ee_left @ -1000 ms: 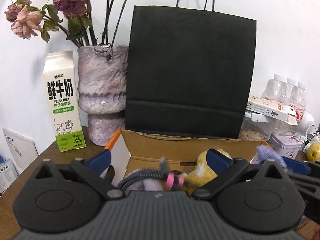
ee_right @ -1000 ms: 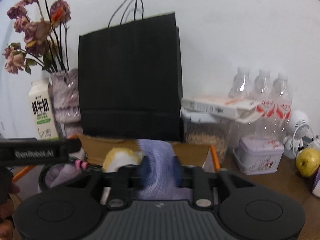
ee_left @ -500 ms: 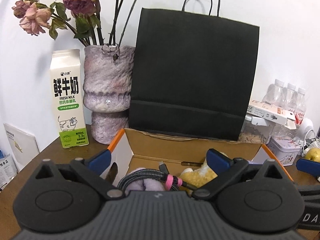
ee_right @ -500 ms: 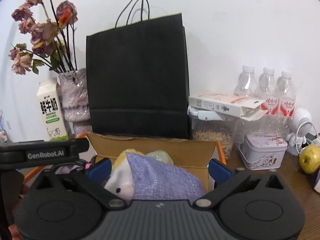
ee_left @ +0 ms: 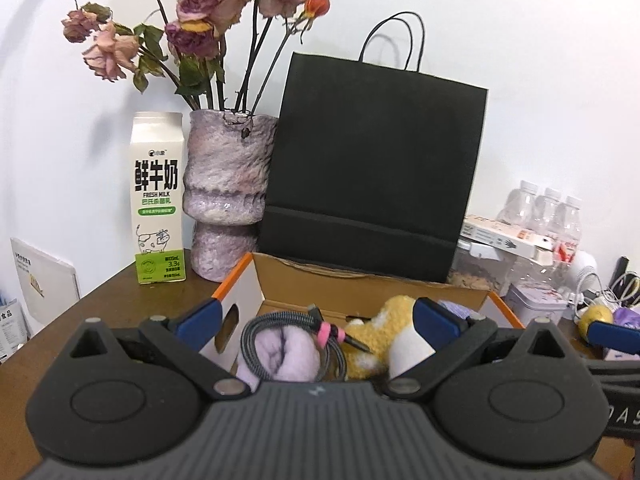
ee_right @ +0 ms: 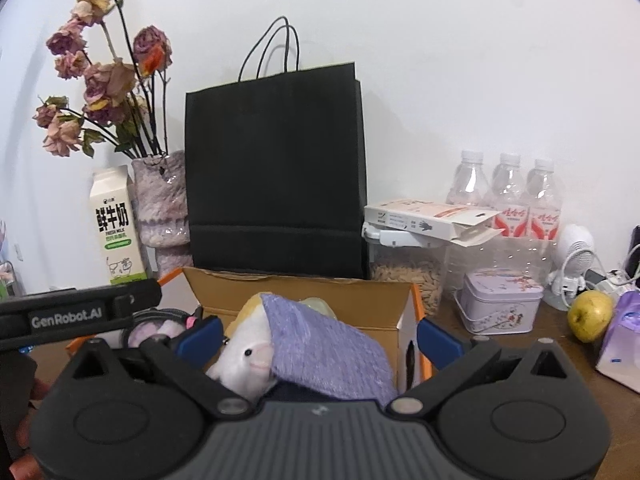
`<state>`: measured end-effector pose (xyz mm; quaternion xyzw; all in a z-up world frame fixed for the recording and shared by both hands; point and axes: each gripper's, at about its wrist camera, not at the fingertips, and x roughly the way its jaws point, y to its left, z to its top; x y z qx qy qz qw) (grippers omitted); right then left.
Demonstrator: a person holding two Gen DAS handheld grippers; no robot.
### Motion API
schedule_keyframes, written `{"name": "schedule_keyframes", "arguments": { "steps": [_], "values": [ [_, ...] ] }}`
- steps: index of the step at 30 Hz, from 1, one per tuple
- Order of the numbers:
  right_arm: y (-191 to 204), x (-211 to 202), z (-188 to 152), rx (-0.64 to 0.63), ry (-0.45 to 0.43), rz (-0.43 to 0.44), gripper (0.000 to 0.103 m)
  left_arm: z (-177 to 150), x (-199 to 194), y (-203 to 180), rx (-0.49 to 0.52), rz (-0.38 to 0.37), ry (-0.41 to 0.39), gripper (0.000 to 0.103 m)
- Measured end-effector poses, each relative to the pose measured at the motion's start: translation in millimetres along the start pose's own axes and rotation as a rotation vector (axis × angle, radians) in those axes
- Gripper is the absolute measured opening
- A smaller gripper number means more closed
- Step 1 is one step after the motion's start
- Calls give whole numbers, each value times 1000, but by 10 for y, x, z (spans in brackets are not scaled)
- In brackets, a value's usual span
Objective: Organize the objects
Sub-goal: 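Open both tools to drop the cable and lavender pouch into the box, then withdraw both tools from the box toward the red rose and wooden block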
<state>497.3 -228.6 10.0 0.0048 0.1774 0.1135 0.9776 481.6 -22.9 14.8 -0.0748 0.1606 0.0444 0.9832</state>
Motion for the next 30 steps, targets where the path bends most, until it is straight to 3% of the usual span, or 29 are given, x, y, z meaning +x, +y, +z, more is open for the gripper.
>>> {"name": "schedule_keyframes", "arguments": {
  "steps": [19, 30],
  "values": [
    [78, -1175, -581, -54, 18, -19, 103, -492, -1023, -5, 28, -56, 72, 103],
    [-57, -1510, -1047, -32, 104, -34, 103, -796, -1308, -101, 84, -94, 169, 103]
  ]
}}
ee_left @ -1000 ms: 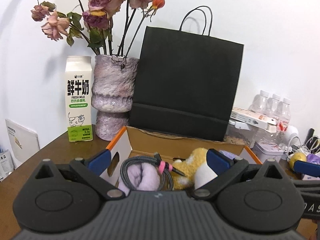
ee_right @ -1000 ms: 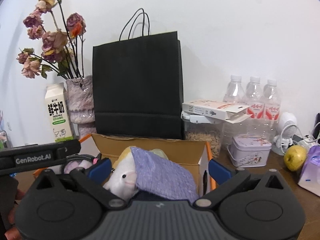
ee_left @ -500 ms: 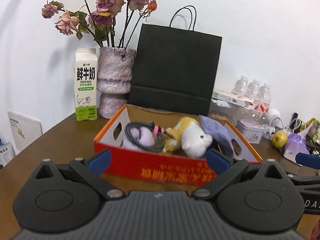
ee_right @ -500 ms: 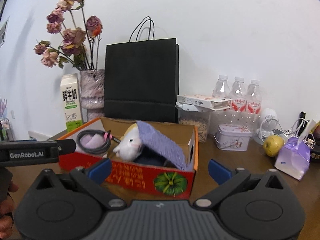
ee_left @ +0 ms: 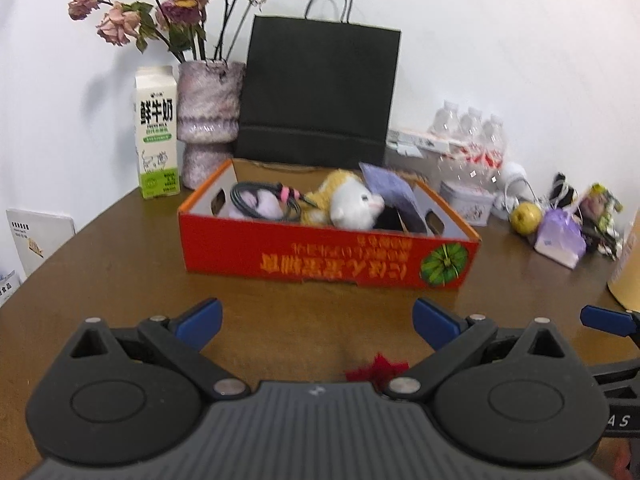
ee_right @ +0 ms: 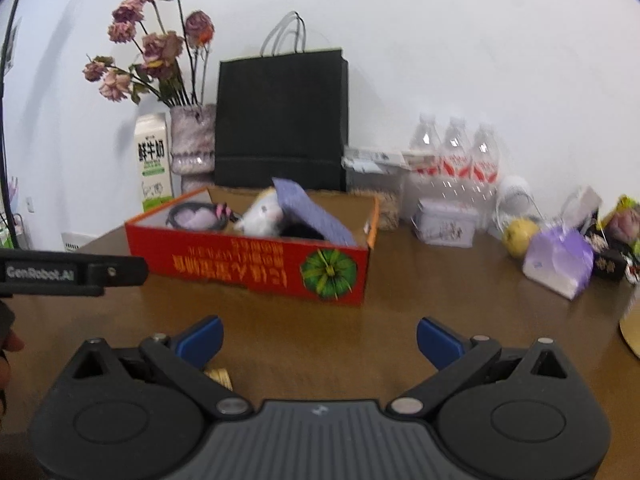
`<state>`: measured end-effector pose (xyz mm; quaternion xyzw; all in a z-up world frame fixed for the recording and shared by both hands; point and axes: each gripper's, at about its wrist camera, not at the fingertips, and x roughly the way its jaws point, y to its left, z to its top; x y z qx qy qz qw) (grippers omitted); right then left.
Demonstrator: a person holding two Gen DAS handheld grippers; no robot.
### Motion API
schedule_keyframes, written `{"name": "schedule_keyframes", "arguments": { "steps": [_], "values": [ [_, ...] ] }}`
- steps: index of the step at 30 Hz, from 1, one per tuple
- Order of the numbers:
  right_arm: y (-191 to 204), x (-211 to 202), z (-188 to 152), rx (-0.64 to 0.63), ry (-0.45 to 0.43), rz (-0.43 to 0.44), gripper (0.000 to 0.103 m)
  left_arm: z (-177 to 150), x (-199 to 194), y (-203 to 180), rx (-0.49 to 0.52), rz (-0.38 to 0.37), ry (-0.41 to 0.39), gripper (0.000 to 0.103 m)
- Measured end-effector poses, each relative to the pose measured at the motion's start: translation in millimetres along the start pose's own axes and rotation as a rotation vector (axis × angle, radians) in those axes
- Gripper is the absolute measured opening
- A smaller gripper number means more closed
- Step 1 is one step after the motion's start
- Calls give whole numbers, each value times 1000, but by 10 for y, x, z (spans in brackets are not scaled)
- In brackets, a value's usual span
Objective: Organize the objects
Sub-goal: 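Withdraw both tools from the box toward the red rose and wooden block, then grasp the red rose with the left tool while the right tool grasps the tan wooden block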
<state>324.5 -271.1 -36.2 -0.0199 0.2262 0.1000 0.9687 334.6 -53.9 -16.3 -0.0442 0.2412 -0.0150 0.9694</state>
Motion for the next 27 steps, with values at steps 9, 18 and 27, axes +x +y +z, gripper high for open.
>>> {"name": "schedule_keyframes", "arguments": {
  "steps": [9, 18, 27],
  "values": [
    [-247, -83, -257, 85, 38, -32, 103, -310, 93, -185, 86, -30, 123, 103],
    [-290, -13, -292, 105, 61, -31, 103, -430, 347, -262, 100, -15, 197, 103],
    [-215, 37, -314, 73, 80, -22, 103, -319, 544, -250, 30, -68, 189, 79]
  ]
}}
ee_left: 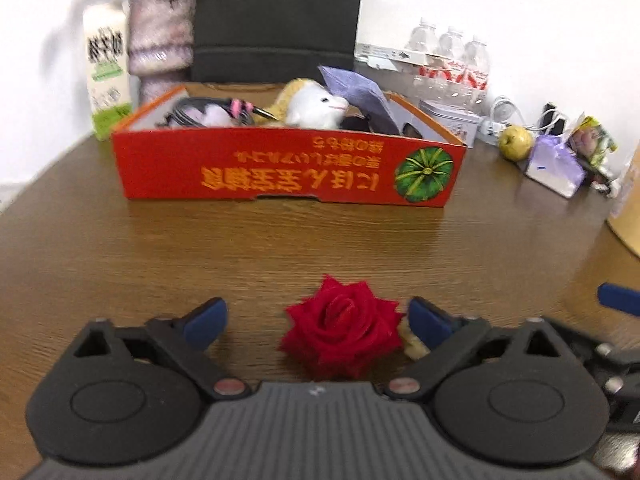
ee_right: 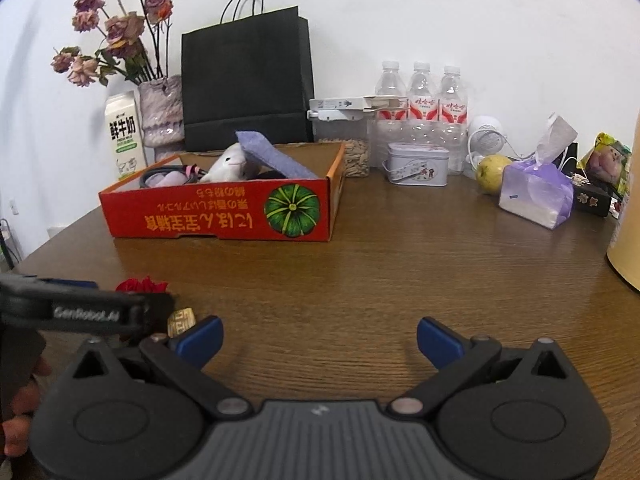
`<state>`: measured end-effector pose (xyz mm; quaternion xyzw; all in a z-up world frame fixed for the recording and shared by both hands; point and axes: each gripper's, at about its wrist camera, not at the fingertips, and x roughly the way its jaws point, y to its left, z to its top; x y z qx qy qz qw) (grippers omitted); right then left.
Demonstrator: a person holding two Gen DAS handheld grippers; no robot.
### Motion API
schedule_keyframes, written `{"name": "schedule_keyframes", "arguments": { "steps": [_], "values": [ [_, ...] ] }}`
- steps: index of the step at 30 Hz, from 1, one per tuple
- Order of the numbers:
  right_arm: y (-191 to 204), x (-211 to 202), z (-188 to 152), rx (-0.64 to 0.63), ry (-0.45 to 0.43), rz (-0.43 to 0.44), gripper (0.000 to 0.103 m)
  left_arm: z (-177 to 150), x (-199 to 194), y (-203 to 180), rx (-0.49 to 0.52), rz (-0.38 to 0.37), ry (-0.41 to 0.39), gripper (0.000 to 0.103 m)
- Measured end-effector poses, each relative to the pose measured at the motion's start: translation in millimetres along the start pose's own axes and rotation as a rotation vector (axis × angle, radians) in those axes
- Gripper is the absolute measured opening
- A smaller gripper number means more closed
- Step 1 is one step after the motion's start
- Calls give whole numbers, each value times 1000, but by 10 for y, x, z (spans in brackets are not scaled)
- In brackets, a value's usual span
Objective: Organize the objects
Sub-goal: 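Grasp the red rose with the left tool while the right tool grasps the tan wooden block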
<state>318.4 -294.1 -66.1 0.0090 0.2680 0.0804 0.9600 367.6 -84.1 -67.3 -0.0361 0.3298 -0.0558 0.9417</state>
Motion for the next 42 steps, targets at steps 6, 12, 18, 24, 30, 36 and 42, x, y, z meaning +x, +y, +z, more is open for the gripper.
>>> {"name": "schedule_keyframes", "arguments": {
  "steps": [6, 12, 18, 24, 30, 36, 42],
  "values": [
    [26, 35, -3, -9, 10, 11, 103, 15, -103, 101, -44, -69, -4, 39],
    [45, 65, -1, -19, 26, 8, 103, 67, -381, 248, -32, -35, -96, 37],
    [190, 89, 5, -71, 30, 18, 103, 80, -533, 431, -6, 22, -150, 37],
    [406, 192, 23, -96, 67, 46, 103, 59, -574, 620, 11, 49, -154, 37],
    [680, 340, 42, -132, 110, 76, 102, 65, -597, 807, 3, 69, -162, 37],
    [884, 498, 85, -118, 147, 72, 97, 65, -601, 908, -11, 76, -160, 37],
    [936, 494, 111, -89, 126, 64, 72, 49, -623, 894, -8, 64, -165, 37]
  ]
}}
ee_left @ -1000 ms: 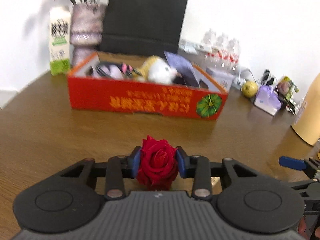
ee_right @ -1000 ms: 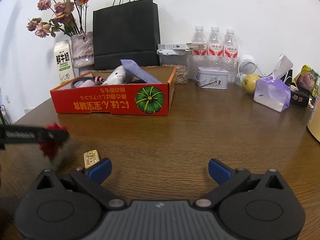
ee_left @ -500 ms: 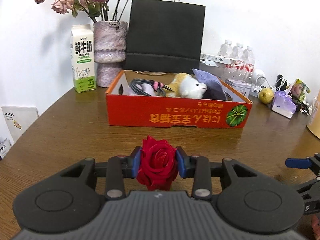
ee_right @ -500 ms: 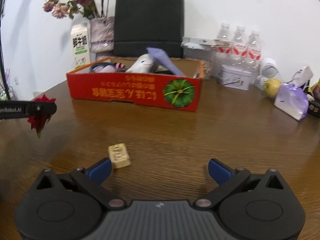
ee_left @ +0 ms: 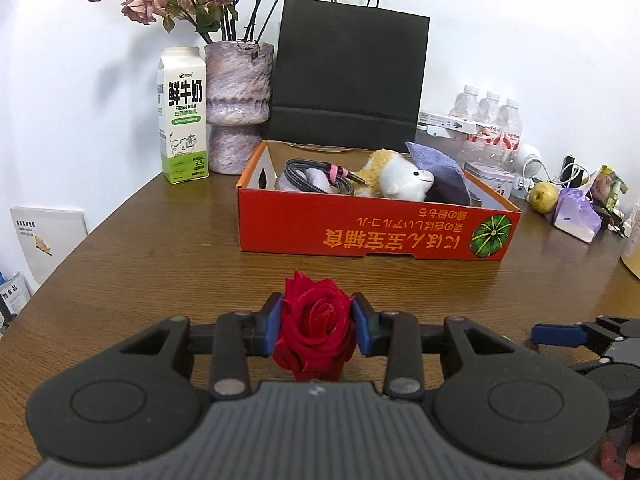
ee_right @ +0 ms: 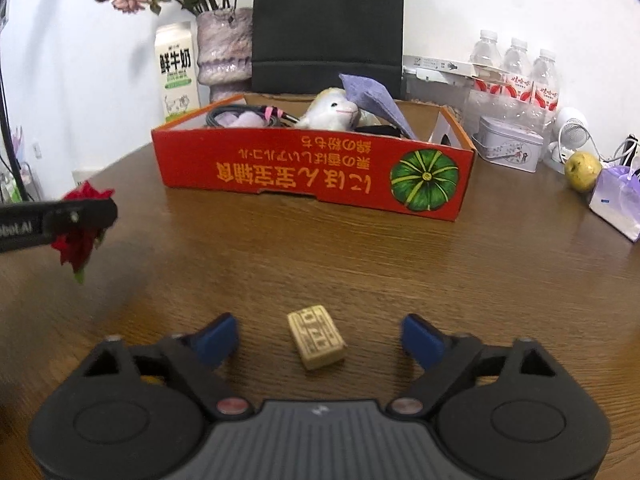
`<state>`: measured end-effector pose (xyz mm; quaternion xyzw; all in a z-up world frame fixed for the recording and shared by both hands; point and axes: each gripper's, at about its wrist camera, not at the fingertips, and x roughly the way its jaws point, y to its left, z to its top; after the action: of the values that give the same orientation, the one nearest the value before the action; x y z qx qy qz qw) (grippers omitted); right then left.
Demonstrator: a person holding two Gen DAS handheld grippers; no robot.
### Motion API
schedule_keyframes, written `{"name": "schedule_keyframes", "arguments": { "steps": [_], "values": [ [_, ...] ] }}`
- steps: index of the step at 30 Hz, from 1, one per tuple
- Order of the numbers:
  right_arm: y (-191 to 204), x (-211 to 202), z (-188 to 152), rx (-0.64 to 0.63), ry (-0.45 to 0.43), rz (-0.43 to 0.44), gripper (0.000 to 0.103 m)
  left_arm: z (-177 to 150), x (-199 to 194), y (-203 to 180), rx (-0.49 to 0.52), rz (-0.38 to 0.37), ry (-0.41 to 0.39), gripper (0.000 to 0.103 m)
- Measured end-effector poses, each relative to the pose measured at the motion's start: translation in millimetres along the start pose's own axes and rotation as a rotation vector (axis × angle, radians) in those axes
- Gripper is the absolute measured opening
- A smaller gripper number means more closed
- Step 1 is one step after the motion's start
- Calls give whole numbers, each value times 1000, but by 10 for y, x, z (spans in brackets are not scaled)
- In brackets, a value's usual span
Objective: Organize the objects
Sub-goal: 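Grasp the red rose with the left tool while the right tool grasps the tan wooden block, then lift and carry the rose and wooden block with both tools over the red box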
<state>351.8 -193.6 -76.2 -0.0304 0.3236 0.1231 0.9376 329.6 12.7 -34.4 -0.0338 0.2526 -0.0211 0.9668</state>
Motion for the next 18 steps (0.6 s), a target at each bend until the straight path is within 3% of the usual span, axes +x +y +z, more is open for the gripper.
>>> {"name": "schedule_keyframes", "arguments": {
  "steps": [2, 3, 4, 13, 18],
  "values": [
    [5, -20, -1, 1, -14, 1, 52, -2, -3, 6, -4, -3, 0, 37],
    [0, -27, 5, 1, -21, 7, 28, -2, -8, 11, -8, -4, 0, 37],
    [3, -44, 3, 4, -30, 7, 23, 2, -10, 9, -10, -5, -1, 37],
    [81, -300, -38, -31, -195, -26, 21, -7, -33, -3, -9, -13, -8, 37],
    [124, -372, -42, -19, -219, -4, 21, -11, -71, -24, -5, -18, -20, 37]
  ]
}}
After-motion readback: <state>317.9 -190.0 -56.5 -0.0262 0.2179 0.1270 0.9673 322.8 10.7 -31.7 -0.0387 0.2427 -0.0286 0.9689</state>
